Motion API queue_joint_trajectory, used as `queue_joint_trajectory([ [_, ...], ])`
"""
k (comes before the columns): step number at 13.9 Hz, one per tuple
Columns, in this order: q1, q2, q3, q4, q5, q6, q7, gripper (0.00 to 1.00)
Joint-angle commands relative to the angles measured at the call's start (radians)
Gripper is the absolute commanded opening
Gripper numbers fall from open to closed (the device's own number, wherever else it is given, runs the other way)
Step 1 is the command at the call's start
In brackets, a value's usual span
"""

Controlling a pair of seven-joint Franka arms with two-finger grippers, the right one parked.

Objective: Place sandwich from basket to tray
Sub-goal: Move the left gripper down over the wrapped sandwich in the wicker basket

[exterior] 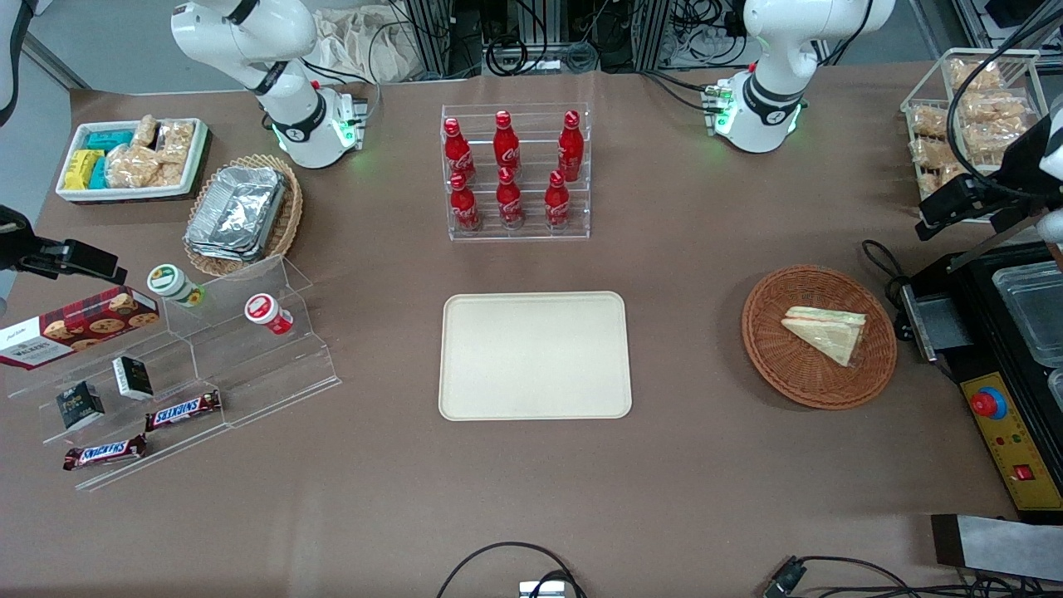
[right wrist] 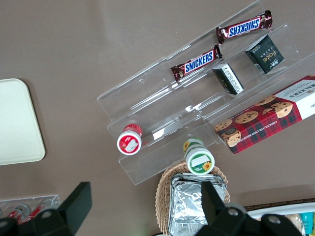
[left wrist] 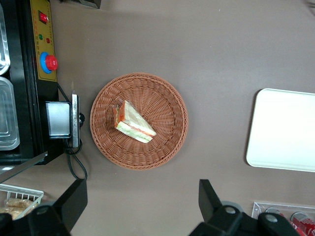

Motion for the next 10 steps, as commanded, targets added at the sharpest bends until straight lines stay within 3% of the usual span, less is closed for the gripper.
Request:
queue_joint_trajectory([
  [1, -0.017, -0.016, 0.017, -0.003, -0.013, -0.005, 0.010, 1.00],
  [5, -0.015, -0.005, 0.019, -0.040, -0.010, -0.005, -0.030, 1.00],
  [10, -0.008, 0.015, 0.049, -0.199, -0.007, 0.098, -0.248, 1.00],
])
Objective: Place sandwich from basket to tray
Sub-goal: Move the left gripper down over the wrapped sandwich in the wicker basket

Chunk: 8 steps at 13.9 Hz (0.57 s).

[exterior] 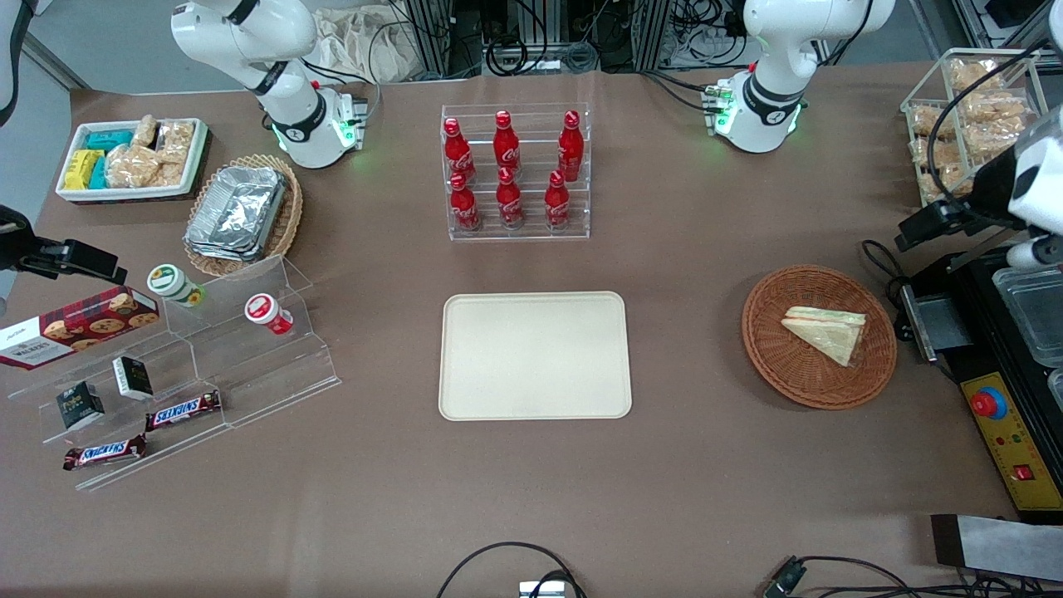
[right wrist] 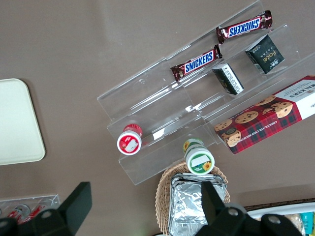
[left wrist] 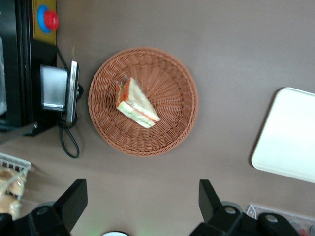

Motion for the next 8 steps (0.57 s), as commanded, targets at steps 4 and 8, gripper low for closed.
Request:
queue_joint_trajectory([
  [4, -0.006, -0.017, 0.123, -0.252, -0.014, 0.267, -0.105, 1.00],
  [8, -0.004, -0.014, 0.150, -0.403, -0.038, 0.487, -0.158, 1.00],
])
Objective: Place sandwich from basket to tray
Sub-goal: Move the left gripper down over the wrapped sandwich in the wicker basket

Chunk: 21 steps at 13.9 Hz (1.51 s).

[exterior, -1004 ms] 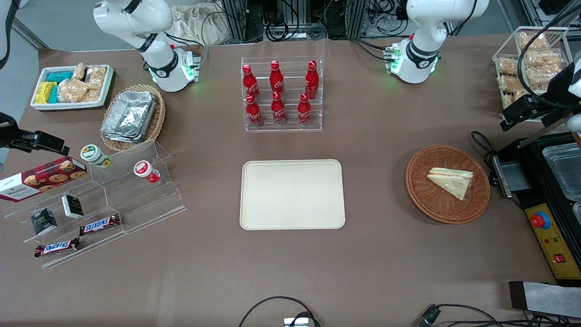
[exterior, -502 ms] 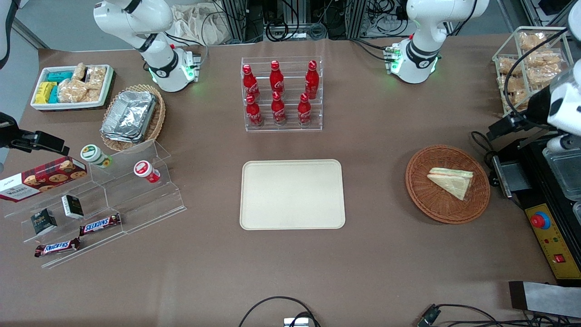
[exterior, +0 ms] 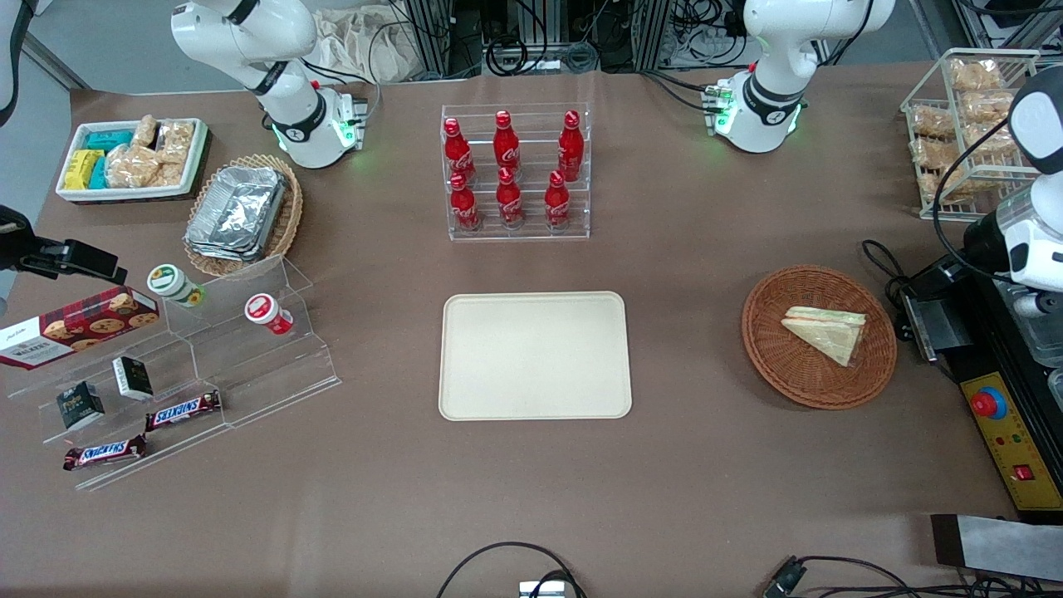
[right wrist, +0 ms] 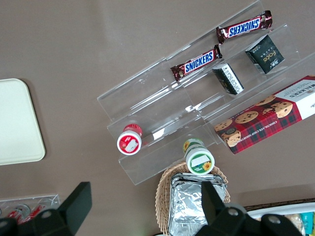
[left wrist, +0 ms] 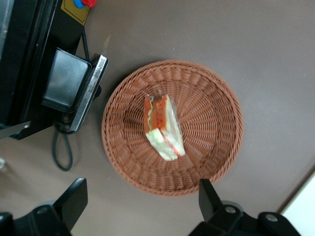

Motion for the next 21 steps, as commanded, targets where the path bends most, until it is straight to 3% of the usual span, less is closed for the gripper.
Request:
queue_joint_trajectory([
  [1, -0.007, -0.021, 0.005, -0.102, -0.036, 0.132, -0.092, 1.00],
  [5, -0.009, 0.014, 0.005, -0.130, -0.103, 0.213, -0.204, 1.00],
  [9, -0.010, 0.086, 0.005, -0.128, -0.117, 0.279, -0.279, 1.00],
  [15, -0.018, 0.186, 0.003, -0.128, -0.181, 0.403, -0.298, 1.00],
  [21, -0.050, 0.272, -0.003, -0.127, -0.188, 0.506, -0.387, 1.00],
])
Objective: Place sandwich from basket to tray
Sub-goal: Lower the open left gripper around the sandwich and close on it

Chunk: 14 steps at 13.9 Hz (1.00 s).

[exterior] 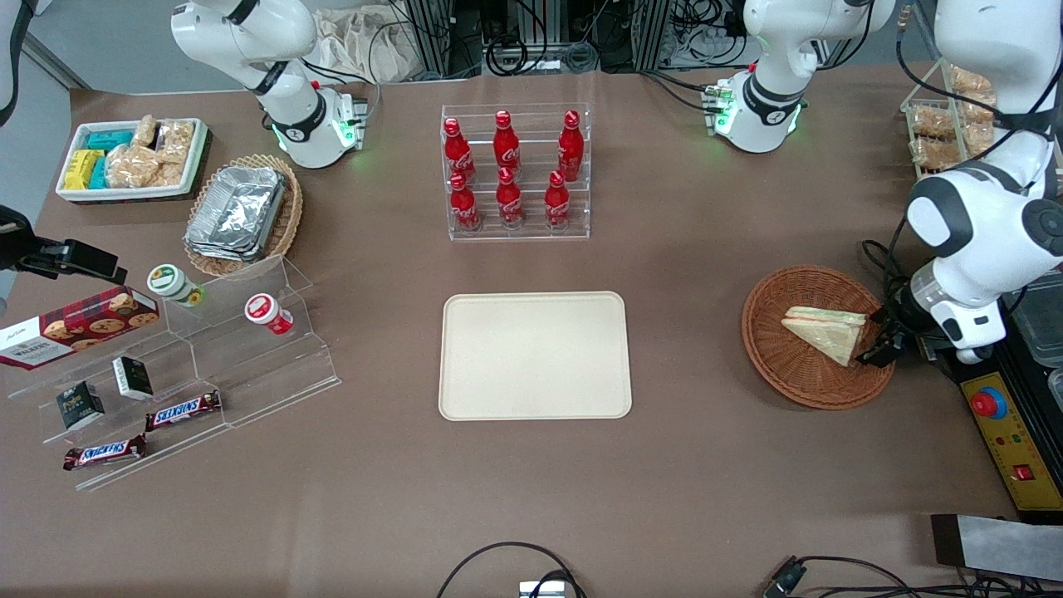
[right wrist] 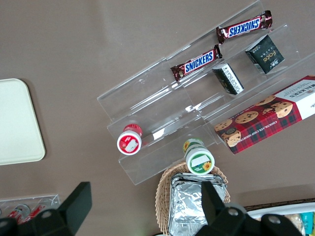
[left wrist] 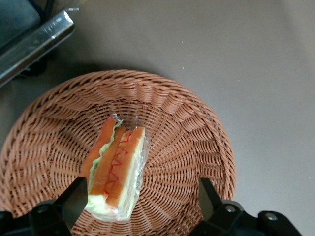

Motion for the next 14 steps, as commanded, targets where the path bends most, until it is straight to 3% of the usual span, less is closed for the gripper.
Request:
queue_joint_trajectory([
  [1, -0.036, 0.035, 0.005, 0.005, -0.015, 0.051, -0.055, 1.00],
  [14, -0.056, 0.037, 0.016, 0.006, -0.003, 0.033, -0.088, 1.00],
])
